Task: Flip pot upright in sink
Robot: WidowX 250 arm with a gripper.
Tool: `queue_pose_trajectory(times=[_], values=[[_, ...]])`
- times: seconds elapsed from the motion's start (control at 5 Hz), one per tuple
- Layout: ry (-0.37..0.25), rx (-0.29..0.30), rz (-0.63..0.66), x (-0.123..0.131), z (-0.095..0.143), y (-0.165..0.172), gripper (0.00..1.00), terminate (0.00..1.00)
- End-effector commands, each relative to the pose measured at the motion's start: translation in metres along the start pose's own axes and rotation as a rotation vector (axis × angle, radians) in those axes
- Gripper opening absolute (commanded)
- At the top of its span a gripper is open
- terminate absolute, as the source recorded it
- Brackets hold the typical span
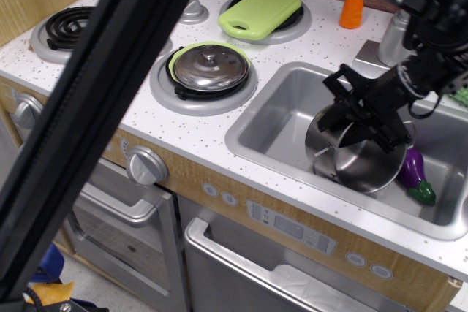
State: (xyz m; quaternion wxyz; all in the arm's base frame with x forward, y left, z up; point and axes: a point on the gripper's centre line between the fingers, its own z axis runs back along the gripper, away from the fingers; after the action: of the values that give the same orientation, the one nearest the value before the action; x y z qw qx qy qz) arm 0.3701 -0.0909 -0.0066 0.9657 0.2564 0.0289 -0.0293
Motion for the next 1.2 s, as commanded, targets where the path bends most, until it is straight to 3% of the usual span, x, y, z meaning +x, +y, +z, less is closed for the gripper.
queue_pose_trajectory(times=[0.0, 0.2, 0.4, 0.6, 0.8, 1.0], values=[[-0.072, -0.215, 0.071, 0.011, 0.058, 0.024, 0.0, 0.0], [0.034, -0.289, 0.107, 0.009, 0.06, 0.027, 0.0, 0.0], [0.104, -0.325, 0.106, 0.006, 0.061, 0.032, 0.0, 0.0], [0.128, -0.322, 0.086, 0.005, 0.059, 0.038, 0.0, 0.0], [0.128, -0.322, 0.086, 0.005, 0.059, 0.038, 1.0, 0.0], [0.128, -0.322, 0.086, 0.005, 0.059, 0.038, 1.0, 0.0]])
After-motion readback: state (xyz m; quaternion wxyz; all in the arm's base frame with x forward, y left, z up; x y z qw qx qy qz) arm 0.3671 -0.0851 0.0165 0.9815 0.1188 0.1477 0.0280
